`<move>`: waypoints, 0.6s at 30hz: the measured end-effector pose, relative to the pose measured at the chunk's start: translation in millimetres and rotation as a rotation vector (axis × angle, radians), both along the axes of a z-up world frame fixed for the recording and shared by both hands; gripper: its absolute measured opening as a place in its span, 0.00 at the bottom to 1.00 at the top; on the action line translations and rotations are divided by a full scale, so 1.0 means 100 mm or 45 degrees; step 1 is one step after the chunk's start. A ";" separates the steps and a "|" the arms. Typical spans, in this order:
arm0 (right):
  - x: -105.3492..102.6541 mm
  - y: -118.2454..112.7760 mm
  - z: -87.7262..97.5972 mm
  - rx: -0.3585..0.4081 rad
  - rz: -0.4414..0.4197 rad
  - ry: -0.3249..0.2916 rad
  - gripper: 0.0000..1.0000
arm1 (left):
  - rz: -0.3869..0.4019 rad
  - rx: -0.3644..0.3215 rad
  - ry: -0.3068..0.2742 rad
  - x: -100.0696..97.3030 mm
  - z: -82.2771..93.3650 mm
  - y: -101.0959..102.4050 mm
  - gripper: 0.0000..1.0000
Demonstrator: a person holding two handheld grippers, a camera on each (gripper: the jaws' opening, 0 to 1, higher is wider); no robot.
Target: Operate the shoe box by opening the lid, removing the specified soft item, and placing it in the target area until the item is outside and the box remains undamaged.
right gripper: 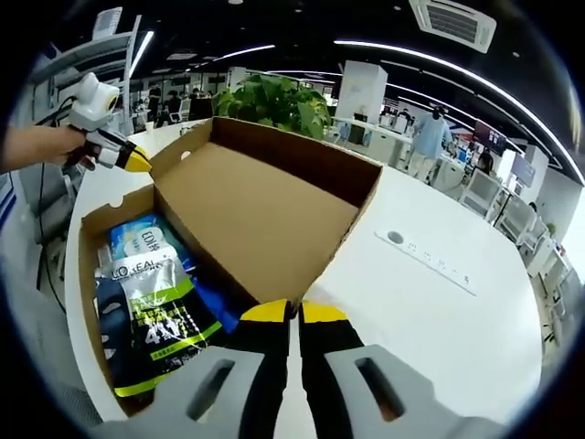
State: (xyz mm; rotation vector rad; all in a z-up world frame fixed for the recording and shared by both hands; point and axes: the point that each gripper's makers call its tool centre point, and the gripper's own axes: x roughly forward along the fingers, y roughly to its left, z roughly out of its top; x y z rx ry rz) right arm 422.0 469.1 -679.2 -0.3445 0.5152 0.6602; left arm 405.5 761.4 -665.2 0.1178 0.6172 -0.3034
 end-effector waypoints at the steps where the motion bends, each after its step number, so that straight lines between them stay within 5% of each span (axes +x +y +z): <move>1: 0.01 0.00 0.00 -0.002 0.001 0.001 0.01 | 0.000 0.001 0.000 0.00 0.00 0.00 0.02; 18: 0.09 0.02 -0.06 -0.024 0.014 0.016 0.03 | 0.016 0.011 0.025 0.12 -0.04 -0.01 0.02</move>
